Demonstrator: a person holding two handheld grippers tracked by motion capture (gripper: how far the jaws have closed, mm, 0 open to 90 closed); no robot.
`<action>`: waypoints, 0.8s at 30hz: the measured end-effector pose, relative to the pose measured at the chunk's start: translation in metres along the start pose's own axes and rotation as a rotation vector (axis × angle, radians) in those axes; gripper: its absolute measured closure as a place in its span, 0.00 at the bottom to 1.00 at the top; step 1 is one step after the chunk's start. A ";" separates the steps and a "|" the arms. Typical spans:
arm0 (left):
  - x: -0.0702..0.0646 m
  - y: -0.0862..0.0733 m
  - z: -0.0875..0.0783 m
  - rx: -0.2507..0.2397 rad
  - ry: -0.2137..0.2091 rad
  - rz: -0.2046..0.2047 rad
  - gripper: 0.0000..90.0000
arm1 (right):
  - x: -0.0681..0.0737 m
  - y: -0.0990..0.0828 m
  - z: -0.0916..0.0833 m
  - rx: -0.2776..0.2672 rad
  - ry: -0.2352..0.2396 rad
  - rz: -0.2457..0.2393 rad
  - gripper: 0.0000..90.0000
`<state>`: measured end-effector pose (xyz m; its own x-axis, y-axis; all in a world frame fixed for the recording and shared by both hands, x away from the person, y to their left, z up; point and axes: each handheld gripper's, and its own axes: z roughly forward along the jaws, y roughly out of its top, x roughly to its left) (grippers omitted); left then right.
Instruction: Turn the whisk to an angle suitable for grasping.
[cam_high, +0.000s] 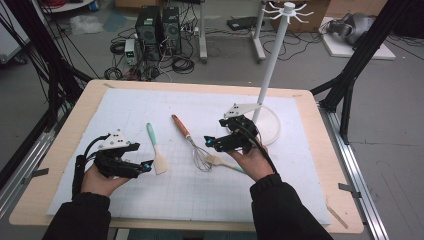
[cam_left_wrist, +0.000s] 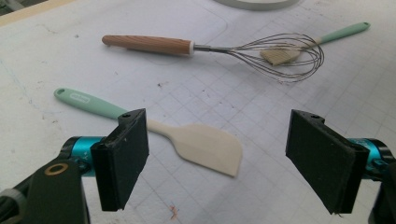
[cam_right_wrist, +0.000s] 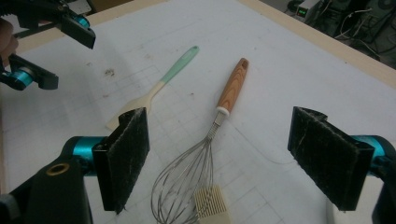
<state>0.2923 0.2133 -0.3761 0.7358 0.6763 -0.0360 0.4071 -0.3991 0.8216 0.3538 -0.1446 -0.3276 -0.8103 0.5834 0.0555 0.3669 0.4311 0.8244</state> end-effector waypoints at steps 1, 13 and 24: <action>0.000 0.000 0.000 -0.001 0.001 -0.004 0.24 | 0.000 0.001 0.002 0.001 0.001 -0.001 0.22; 0.003 -0.002 -0.001 0.002 0.005 -0.003 0.24 | 0.003 0.022 0.028 0.029 0.009 -0.021 0.22; 0.005 -0.003 -0.001 -0.002 0.008 -0.009 0.23 | 0.005 0.040 0.057 0.071 0.009 -0.031 0.22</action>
<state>0.2942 0.2186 -0.3783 0.7280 0.6845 -0.0390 0.4127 -0.3921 0.8222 0.3902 -0.0850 -0.3267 -0.8260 0.5625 0.0358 0.3724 0.4971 0.7837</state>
